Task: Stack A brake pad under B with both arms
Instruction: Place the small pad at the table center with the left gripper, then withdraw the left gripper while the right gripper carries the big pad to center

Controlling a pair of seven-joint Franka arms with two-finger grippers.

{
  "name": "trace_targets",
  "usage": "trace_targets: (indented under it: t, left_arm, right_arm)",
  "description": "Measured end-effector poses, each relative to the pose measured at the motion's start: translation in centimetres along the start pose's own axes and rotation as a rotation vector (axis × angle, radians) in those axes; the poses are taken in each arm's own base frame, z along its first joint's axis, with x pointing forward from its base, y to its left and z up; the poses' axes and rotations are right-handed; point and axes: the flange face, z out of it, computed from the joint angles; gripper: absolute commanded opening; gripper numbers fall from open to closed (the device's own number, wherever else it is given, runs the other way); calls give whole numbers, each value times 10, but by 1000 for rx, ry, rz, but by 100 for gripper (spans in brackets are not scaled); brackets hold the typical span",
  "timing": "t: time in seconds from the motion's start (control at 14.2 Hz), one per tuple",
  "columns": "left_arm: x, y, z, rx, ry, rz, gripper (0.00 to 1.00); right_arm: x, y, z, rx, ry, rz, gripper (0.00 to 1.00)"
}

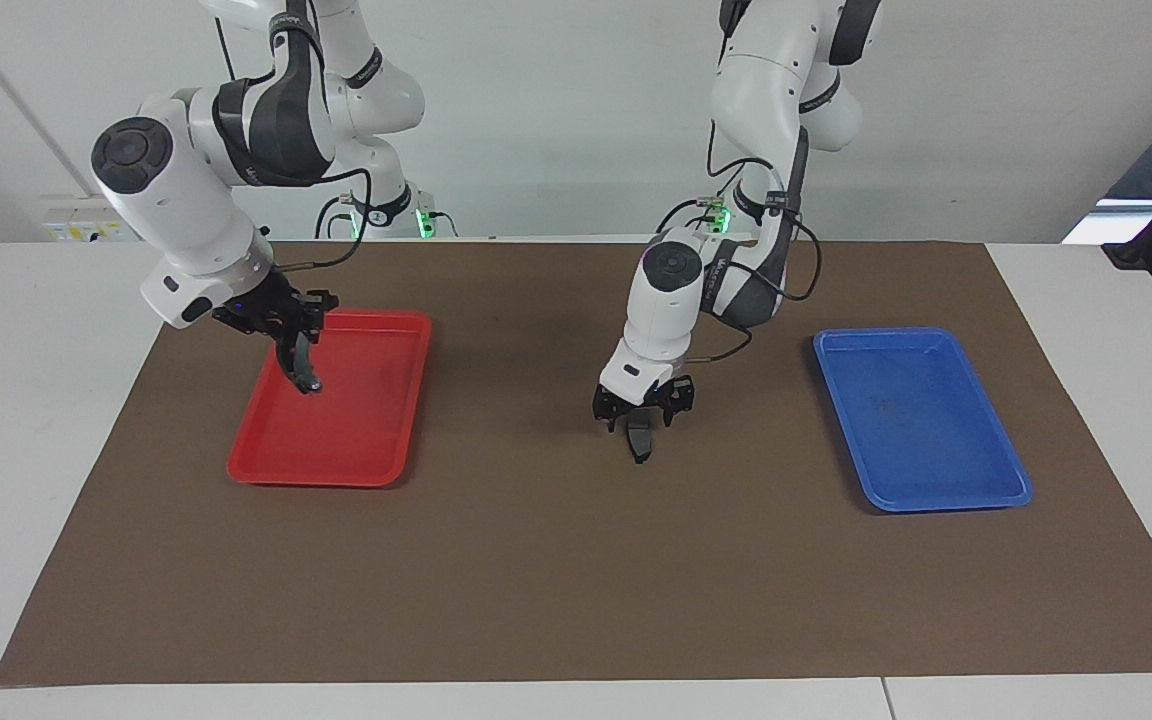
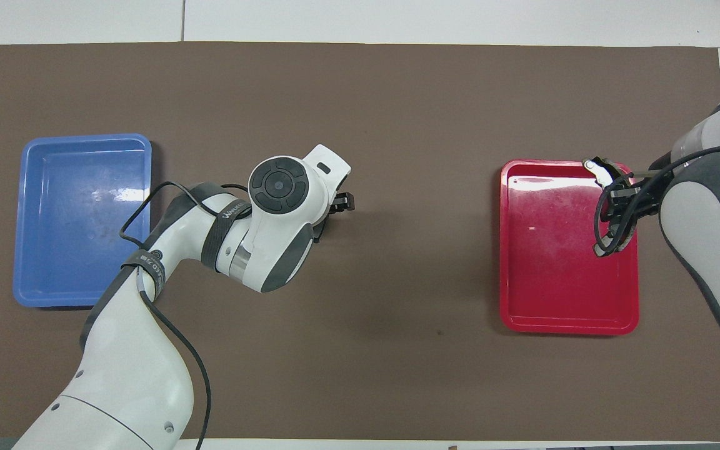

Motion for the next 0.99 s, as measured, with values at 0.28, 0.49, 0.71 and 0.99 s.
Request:
trace_targets:
  t: [0.28, 0.49, 0.71, 0.99]
  left_arm:
    - [27, -47, -41, 11, -1, -6, 99]
    - [60, -150, -100, 28, -48, 17, 99]
    - [76, -242, -143, 22, -55, 25, 99]
    - [73, -326, -181, 15, -75, 48, 99]
  right_arm:
    - [5, -69, 0, 24, 52, 5, 3]
    - [11, -172, 19, 64, 112, 18, 0]
    - [22, -278, 60, 75, 157, 58, 0]
    - [47, -390, 131, 73, 167, 113, 2]
